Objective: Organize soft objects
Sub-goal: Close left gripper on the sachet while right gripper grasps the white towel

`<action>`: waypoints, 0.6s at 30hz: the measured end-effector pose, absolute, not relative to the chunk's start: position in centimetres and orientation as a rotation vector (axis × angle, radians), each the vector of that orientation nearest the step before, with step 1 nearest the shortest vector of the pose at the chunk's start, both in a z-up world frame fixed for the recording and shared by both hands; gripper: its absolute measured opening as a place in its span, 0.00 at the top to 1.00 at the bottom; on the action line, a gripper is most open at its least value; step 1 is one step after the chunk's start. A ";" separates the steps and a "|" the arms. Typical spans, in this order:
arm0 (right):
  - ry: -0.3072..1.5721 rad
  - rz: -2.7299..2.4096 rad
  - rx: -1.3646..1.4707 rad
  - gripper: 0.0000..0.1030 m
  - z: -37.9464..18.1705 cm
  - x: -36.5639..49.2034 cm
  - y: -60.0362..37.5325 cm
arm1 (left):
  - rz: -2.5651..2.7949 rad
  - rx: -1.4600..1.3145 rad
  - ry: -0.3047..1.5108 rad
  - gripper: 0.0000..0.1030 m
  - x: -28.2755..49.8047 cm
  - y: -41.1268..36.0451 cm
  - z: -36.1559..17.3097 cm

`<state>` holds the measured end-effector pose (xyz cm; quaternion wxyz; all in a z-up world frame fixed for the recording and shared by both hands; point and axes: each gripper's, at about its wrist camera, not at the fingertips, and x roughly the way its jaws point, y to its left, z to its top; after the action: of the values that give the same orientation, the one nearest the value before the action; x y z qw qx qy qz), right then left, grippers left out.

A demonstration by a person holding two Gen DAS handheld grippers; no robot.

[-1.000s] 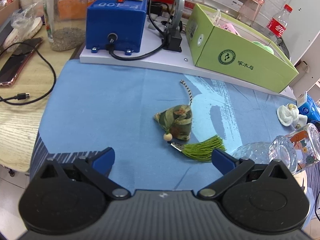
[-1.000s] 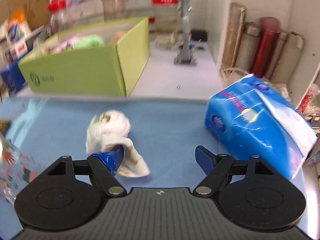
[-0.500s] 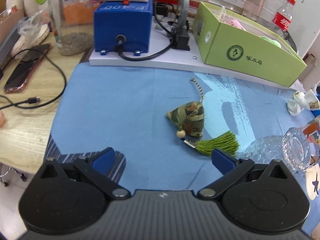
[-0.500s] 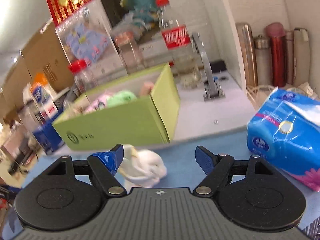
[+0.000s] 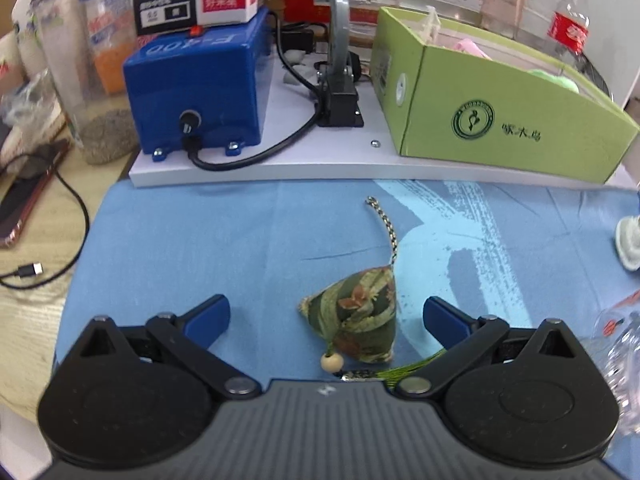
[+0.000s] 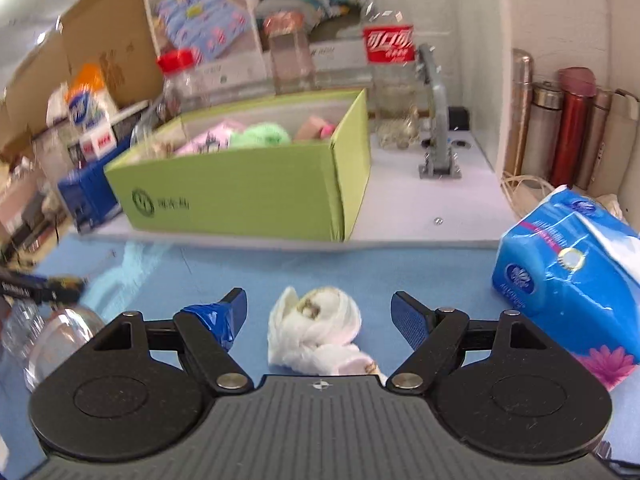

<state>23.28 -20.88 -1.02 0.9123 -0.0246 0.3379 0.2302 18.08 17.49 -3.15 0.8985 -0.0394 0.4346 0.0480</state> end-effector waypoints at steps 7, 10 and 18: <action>0.724 0.459 -0.103 0.36 -3.4 24.8 -20.1 | 0.108 -0.051 0.888 0.01 18.5 17.3 -3.4; 0.694 0.446 -0.158 0.33 -3.8 24.9 -19.2 | 0.106 -0.048 0.879 0.01 18.4 17.2 -3.4; 0.621 0.411 -0.128 0.32 -4.3 23.6 -19.6 | 0.091 -0.038 0.864 0.01 17.9 17.0 -3.4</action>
<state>23.58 -19.55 -4.34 0.9295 -0.0627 0.3031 0.2005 17.86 17.04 -3.41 0.9069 -0.0185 0.4187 0.0439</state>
